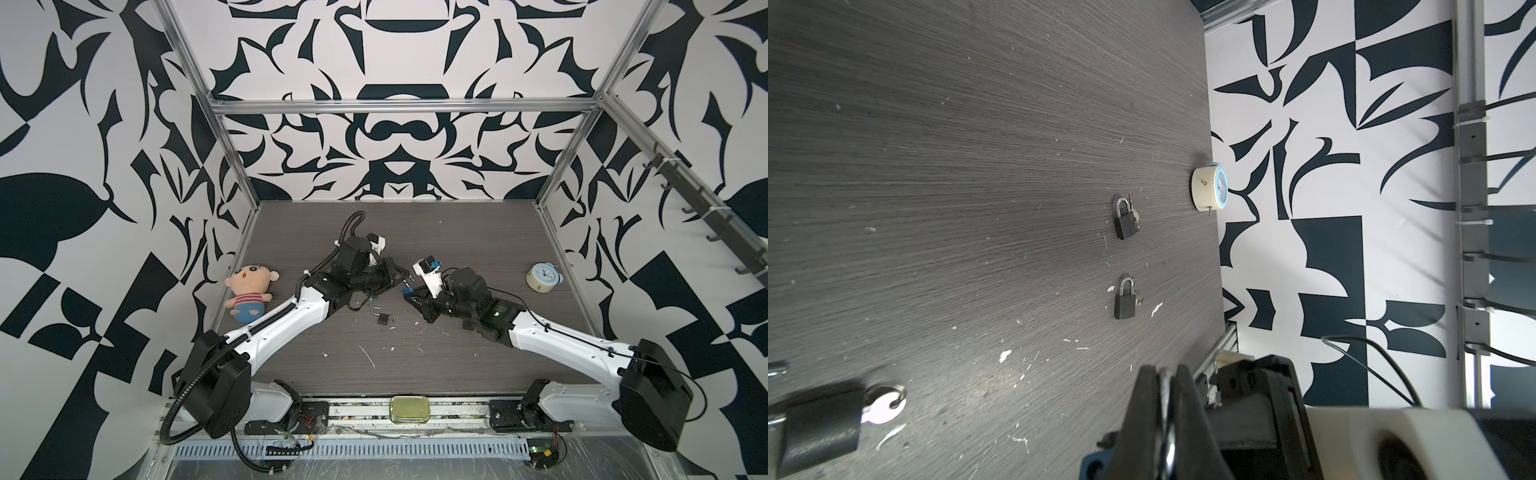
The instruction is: Lock with the key
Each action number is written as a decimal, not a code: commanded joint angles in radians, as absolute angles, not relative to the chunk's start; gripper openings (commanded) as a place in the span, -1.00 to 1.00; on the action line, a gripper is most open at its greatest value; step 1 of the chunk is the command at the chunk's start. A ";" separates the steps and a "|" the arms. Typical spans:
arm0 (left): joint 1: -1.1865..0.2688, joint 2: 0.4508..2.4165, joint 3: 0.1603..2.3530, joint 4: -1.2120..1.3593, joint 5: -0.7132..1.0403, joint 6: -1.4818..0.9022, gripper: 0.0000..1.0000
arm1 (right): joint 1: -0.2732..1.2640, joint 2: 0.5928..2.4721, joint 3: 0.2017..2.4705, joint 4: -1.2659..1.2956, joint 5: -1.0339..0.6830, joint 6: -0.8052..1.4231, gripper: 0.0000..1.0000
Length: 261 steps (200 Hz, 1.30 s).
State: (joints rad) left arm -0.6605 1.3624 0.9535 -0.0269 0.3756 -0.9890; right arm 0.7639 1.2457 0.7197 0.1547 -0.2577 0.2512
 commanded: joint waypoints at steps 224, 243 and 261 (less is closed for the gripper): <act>-0.639 1.301 0.881 0.069 0.788 -0.712 -0.29 | 0.633 1.154 0.824 -0.109 -0.952 0.376 -1.00; -0.638 1.286 0.859 0.071 0.806 -0.706 -0.31 | 0.622 1.157 0.828 -0.111 -0.959 0.382 -1.00; -0.638 1.282 0.844 0.071 0.819 -0.701 -0.33 | 0.615 1.163 0.830 -0.111 -0.957 0.388 -1.00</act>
